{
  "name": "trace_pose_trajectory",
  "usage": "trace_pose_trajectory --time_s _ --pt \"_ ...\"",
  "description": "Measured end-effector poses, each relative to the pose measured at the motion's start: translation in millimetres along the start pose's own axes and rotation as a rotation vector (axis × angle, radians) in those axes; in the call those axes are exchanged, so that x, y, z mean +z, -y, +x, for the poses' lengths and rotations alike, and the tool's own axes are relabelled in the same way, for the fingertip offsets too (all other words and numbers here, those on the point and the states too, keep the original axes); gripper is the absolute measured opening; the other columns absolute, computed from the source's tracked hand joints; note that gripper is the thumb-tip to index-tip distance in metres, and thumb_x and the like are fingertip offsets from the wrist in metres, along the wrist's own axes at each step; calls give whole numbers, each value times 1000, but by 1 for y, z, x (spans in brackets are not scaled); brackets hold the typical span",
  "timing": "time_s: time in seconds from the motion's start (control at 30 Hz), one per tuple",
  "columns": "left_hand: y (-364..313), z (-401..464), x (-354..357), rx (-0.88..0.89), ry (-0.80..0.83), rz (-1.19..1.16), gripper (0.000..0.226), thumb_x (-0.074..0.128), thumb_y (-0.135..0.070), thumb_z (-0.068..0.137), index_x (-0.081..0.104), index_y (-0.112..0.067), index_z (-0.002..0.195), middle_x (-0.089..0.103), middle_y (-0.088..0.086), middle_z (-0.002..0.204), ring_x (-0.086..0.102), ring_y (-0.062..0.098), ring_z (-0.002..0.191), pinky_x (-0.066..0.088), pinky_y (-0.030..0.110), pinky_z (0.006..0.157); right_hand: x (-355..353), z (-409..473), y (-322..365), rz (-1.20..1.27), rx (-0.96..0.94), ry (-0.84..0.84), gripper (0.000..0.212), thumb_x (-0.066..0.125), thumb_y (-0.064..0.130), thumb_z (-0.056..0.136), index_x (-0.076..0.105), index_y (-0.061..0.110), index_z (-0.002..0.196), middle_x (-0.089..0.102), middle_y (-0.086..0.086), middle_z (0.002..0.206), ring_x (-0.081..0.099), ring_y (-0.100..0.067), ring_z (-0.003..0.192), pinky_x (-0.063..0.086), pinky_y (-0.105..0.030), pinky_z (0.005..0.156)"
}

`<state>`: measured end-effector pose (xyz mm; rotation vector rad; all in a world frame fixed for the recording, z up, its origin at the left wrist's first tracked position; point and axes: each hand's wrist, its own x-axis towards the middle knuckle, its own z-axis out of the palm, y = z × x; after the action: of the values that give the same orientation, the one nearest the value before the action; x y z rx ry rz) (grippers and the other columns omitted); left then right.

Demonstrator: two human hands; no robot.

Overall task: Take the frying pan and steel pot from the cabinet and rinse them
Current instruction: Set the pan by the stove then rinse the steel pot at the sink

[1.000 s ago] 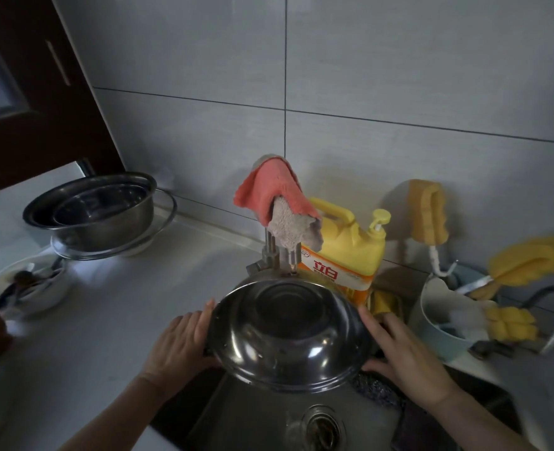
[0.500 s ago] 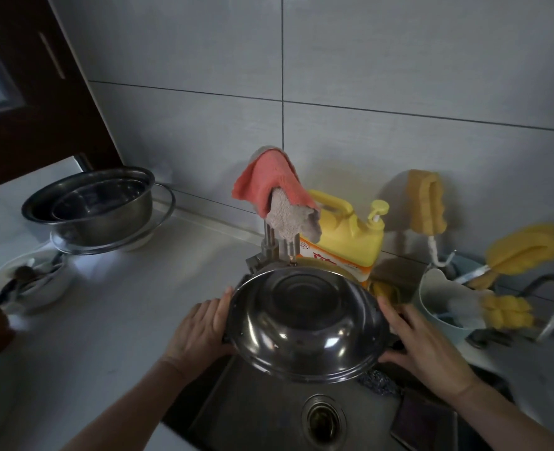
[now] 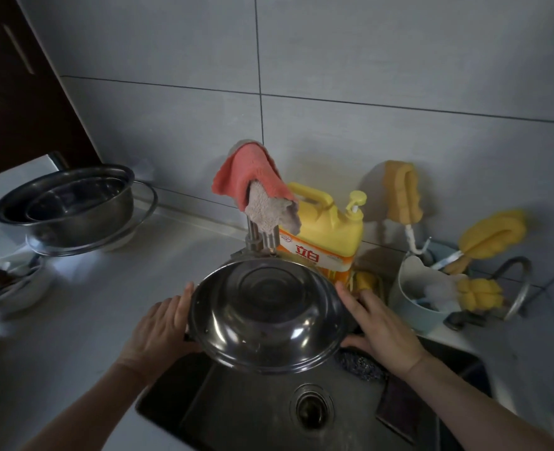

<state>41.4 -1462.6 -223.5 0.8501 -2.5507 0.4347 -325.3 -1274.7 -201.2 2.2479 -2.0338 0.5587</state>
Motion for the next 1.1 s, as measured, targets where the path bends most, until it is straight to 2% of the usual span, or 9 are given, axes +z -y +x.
trace_pose_trajectory --time_s 0.2,0.3,0.43,0.57,0.8,0.87,0.93,1.0,1.1 --pt "7 -9 -3 -13 22 28 99 34 -72 88 28 13 139 63 27 106 64 38 87 41 39 82 1 6 5 38 -26 -10 137 92 34 60 -5 29 157 47 -7 112 61 -21 86 54 -33 64" --pt "-5 -3 -6 -23 -2 27 99 36 -71 88 31 15 137 63 28 111 66 37 87 42 39 81 -4 0 0 32 -21 -24 140 94 33 55 -2 28 157 44 -5 110 62 -22 84 55 -33 64" --pt "-20 6 -11 -14 13 -18 113 51 -71 75 6 1 150 63 22 110 61 33 88 42 38 82 -14 -14 -6 10 23 -32 144 96 34 49 0 31 157 49 -6 104 64 -23 77 52 -30 57" --pt "-35 13 -19 -11 105 -33 137 81 -63 52 7 2 147 62 18 107 63 31 87 54 38 79 -23 -29 -9 1 34 -25 147 98 31 45 3 28 157 53 -10 102 63 -23 70 49 -31 50" --pt "-57 15 -37 25 62 -37 145 80 -64 52 -8 -4 150 62 17 107 63 29 88 55 38 81 -42 -56 -9 5 54 -23 148 99 28 41 8 22 157 45 -6 98 58 -22 62 36 -23 52" --pt "-63 17 -47 38 53 -26 141 75 -66 55 -8 -4 150 61 17 107 63 29 89 55 38 81 -48 -62 -8 4 59 -42 147 99 27 42 7 22 157 50 -10 97 60 -25 62 41 -25 49" --pt "-66 17 -56 42 41 -11 140 75 -66 57 -8 -3 150 61 17 109 62 29 91 54 39 84 -57 -66 -7 23 47 -61 148 99 24 45 4 25 158 52 -14 99 62 -30 66 52 -36 49" --pt "-67 17 -66 51 19 2 138 76 -67 58 -3 -1 150 61 17 109 62 29 91 54 40 84 -68 -69 -4 16 24 -100 148 99 22 45 3 25 158 50 -12 100 61 -30 66 53 -38 50" --pt "-70 20 -83 61 -50 28 127 64 -70 65 1 1 149 62 17 106 62 29 89 53 41 81 -88 -73 5 0 -17 -155 147 98 19 45 4 25 157 45 -12 106 63 -34 73 54 -38 53"
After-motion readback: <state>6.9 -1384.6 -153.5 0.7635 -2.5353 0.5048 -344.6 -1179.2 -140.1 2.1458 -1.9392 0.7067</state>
